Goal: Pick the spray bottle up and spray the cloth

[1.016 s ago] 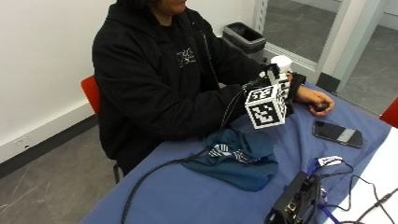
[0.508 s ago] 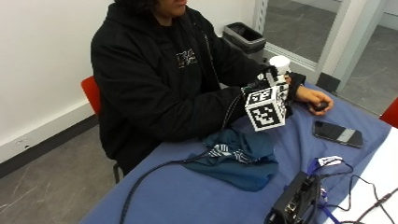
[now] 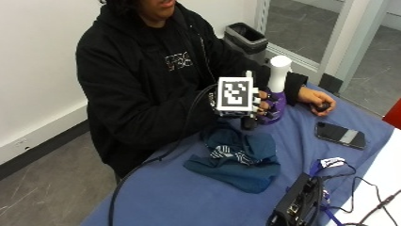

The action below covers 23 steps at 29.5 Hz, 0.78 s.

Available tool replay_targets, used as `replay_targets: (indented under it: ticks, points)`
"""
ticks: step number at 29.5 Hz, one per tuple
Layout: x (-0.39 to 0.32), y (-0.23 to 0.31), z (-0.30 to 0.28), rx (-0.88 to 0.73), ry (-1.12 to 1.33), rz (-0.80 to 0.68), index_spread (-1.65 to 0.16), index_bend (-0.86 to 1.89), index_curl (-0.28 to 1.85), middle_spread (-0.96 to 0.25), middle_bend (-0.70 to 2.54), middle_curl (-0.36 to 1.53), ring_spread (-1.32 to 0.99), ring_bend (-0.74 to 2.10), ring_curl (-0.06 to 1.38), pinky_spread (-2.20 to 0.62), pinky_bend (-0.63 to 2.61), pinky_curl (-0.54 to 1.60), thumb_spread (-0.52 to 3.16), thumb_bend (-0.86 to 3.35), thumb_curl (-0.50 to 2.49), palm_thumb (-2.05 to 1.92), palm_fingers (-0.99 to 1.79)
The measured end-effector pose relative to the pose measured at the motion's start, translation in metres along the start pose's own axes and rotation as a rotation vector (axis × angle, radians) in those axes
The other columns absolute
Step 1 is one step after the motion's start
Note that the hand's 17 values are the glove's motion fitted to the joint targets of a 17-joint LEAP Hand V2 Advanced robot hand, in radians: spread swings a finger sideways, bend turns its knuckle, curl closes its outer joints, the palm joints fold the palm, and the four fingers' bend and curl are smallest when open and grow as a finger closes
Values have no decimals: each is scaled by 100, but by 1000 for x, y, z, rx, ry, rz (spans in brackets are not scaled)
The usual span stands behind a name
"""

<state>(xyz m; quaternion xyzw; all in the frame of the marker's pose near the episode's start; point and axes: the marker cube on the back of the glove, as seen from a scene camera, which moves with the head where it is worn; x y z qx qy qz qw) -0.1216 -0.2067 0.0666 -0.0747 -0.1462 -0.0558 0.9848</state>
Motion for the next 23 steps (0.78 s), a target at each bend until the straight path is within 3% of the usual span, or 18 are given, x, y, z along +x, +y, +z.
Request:
replay_targets:
  ticks: [4, 10, 15, 19, 23]
  points:
    - [11, 48, -22, -36, 231, 90, -20, 9, 32, 5, 38, 46, 3, 42, 41, 15, 42, 39, 97, -6, 48, 63, 38]
    - [36, 98, -51, -29, 378, 154, -24, 16, 32, 8, 33, 43, 6, 36, 37, 19, 38, 37, 103, -4, 43, 58, 36]
    - [54, 125, -65, -14, 405, 227, -26, 17, 32, 8, 32, 41, 7, 33, 35, 20, 34, 35, 107, -3, 41, 57, 41]
    - [53, 111, -58, 38, 382, 265, -27, 17, 32, 8, 30, 40, 9, 31, 35, 21, 32, 35, 109, -2, 39, 57, 42]
    - [54, 141, -61, -26, 392, 237, -27, 17, 33, 8, 28, 39, 9, 28, 34, 21, 31, 35, 111, -2, 38, 56, 44]
